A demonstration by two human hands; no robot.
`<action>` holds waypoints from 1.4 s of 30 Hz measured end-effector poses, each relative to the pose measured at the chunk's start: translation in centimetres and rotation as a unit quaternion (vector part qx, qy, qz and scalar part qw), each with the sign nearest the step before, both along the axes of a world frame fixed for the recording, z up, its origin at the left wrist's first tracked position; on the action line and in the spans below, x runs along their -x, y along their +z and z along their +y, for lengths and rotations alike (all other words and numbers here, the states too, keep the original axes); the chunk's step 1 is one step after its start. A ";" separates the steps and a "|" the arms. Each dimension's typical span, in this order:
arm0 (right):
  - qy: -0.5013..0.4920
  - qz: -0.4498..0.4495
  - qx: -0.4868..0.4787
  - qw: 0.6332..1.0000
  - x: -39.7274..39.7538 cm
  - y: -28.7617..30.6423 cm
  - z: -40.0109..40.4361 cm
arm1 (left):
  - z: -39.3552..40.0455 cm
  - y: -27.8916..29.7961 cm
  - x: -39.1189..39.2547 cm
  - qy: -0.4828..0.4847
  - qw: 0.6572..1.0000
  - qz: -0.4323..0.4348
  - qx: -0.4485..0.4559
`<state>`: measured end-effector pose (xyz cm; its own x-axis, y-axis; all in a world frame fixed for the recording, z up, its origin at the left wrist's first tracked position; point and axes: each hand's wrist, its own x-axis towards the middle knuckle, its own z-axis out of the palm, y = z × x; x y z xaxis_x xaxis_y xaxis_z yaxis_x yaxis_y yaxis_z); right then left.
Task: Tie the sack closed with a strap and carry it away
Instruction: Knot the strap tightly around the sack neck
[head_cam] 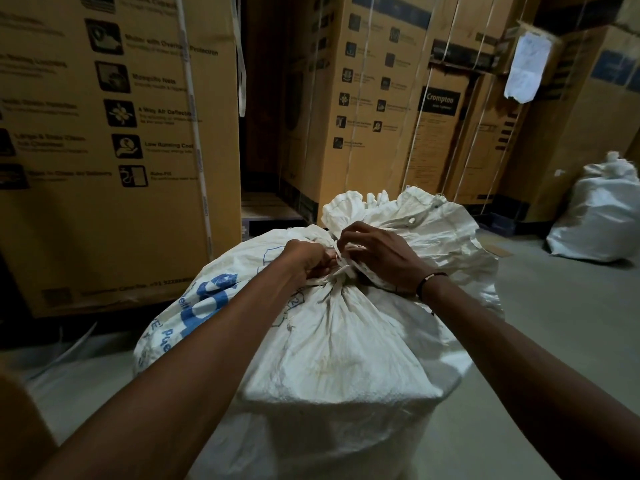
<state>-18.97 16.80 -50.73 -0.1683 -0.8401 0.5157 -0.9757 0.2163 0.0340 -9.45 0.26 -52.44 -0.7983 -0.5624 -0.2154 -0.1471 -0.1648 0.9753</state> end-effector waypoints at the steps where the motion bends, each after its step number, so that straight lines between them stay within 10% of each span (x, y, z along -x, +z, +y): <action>1: 0.007 -0.001 -0.009 1.000 0.1 0.1 0.0 | -0.1 -0.1 -0.1 -0.006 1.000 0.000 -0.004; 14: 0.074 -0.332 -0.093 0.936 1.5 0.9 0.9 | 0.5 -0.5 -1.2 -0.024 0.997 0.047 0.062; 42: 0.026 -0.299 0.025 0.954 2.7 0.4 0.1 | 0.2 -1.5 -0.2 -0.035 0.996 0.078 0.031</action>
<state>-21.67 16.93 -50.29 -0.4033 -0.8321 0.3807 -0.8268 0.1530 -0.5413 -9.30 0.42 -53.95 -0.8569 -0.5128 -0.0516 -0.0017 -0.0973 0.9953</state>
